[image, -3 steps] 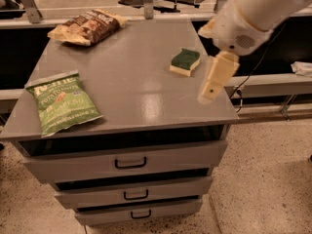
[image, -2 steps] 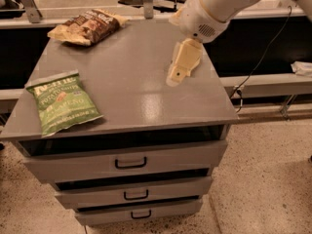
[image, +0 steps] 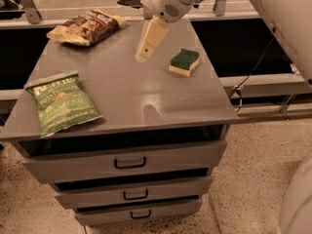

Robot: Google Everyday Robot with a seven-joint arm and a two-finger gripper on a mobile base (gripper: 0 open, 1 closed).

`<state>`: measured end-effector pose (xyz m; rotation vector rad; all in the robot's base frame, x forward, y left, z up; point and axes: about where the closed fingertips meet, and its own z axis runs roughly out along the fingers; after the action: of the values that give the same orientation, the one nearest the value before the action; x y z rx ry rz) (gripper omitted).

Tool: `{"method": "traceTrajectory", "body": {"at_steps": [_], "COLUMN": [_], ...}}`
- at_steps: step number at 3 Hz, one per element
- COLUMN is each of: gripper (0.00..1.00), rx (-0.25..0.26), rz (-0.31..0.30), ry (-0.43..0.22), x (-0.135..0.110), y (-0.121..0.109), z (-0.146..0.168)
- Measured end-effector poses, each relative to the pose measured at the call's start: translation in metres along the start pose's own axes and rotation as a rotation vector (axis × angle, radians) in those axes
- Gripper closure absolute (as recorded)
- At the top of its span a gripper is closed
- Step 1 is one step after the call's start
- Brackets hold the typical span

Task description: Pick brown chip bag

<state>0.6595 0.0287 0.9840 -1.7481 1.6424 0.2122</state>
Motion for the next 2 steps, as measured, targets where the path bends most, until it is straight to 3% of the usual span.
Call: {"method": "traceTrajectory", "body": {"at_steps": [1,2], "gripper": [0.0,0.0], "rx": [0.059,0.116], "rz": [-0.015,-0.017], "ry": [-0.043,-0.115], "x": [-0.009,-0.018], "y": [-0.042,-0.097], "z": [0.034,0.102]}}
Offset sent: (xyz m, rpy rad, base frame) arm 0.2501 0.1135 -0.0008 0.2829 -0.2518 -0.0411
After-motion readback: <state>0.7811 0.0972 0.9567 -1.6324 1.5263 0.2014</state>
